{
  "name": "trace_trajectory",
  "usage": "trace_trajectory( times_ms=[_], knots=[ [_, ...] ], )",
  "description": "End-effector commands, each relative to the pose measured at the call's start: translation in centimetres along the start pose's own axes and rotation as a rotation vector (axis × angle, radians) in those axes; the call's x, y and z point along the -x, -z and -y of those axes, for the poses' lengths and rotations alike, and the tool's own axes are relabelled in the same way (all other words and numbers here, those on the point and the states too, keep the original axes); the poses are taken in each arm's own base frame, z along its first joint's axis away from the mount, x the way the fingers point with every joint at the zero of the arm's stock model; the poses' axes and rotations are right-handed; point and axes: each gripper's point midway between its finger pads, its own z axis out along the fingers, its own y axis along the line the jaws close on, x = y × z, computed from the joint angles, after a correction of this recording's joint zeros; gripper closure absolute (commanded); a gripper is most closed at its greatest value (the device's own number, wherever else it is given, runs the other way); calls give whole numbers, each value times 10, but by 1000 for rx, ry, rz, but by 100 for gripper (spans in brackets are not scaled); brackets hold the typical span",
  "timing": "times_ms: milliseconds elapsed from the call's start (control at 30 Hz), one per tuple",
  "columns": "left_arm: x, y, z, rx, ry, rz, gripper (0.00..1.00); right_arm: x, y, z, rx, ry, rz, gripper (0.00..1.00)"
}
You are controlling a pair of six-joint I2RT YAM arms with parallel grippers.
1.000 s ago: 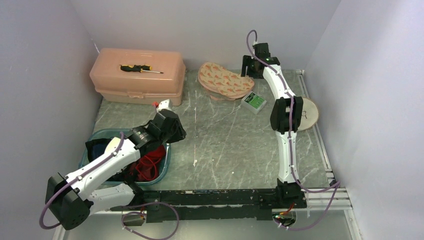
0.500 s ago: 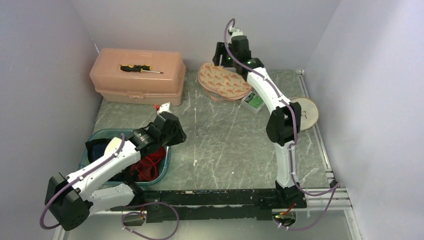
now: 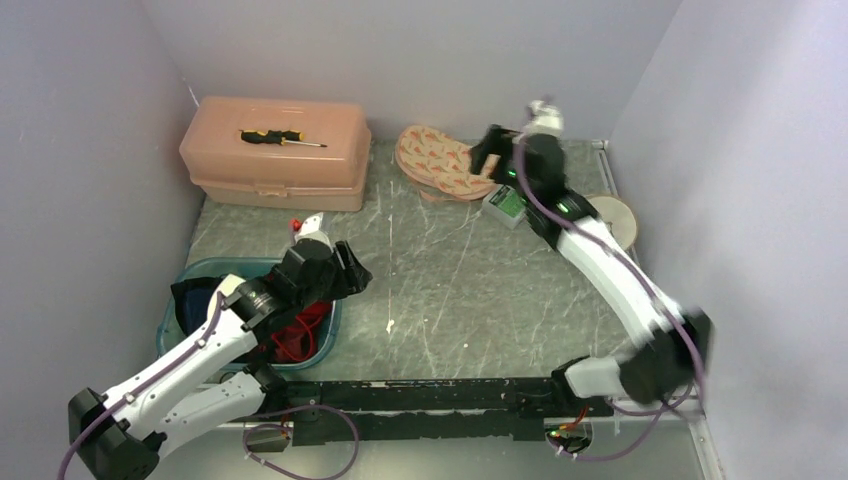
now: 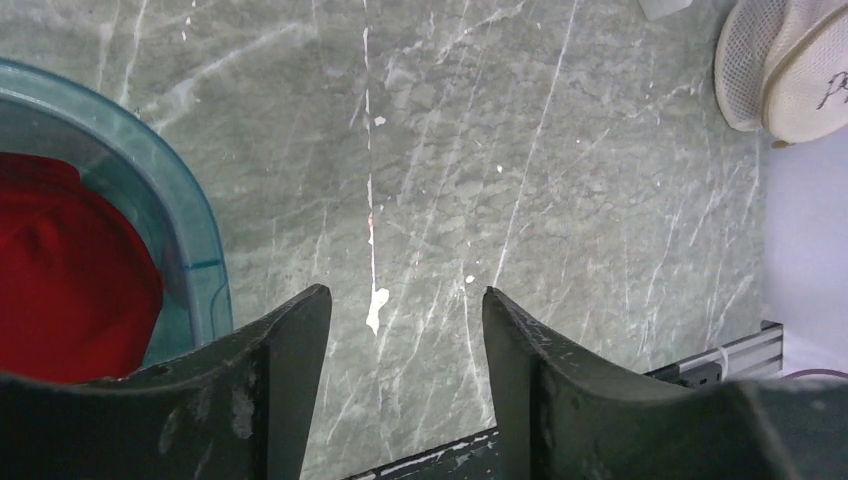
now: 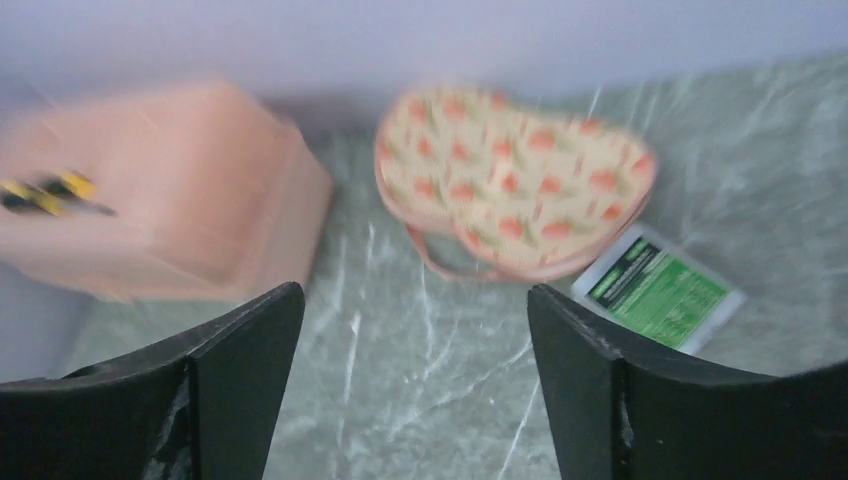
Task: Unzip the laundry bag and remove the bra
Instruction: Pick up the laundry bag at the center of the board.
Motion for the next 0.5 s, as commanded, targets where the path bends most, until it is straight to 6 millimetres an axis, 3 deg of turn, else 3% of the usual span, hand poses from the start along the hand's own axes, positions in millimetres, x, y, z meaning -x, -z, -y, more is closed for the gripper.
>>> trace_trajectory(
  times_ms=[0,167,267,367,467],
  knots=[
    [3,5,7,-98,75,69,34,55,99,38,-101,-225,364,2],
    [5,9,31,-266,72,104,28,25,155,71,-159,-260,360,0],
    [1,5,38,-293,48,75,26,-3,170,95,-241,-291,314,0],
    [-3,7,53,-373,6,45,8,-36,180,123,-319,-315,263,0],
    [-7,9,62,-419,-34,15,9,-65,189,157,-412,-421,281,0]
  ],
)
